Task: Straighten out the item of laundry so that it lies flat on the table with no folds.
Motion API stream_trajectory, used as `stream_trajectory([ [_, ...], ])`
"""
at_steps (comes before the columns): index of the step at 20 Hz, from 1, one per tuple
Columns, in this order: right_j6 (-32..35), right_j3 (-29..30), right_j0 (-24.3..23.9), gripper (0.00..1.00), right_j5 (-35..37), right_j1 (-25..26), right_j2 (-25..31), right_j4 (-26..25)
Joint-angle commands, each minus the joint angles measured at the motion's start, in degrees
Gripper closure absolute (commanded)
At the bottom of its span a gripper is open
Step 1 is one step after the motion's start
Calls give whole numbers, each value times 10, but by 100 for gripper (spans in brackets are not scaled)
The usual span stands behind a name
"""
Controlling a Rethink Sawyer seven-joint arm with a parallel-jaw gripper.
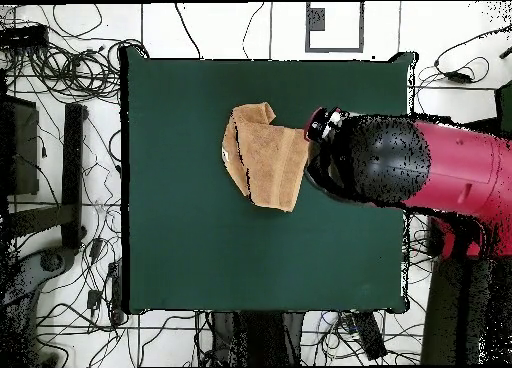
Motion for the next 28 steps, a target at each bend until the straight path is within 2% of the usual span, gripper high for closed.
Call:
stream_trajectory([
  [1, -125, 96, 13, 0, -39, 59, 65, -35],
  [4, -123, 95, 12, 0, -38, 58, 67, -34],
  [10, -135, 71, 18, 0, 45, 30, 61, -21],
  [22, -109, 71, 17, 0, -37, 54, 70, -27],
  [28, -93, 71, 24, 0, -42, 64, 64, -33],
])
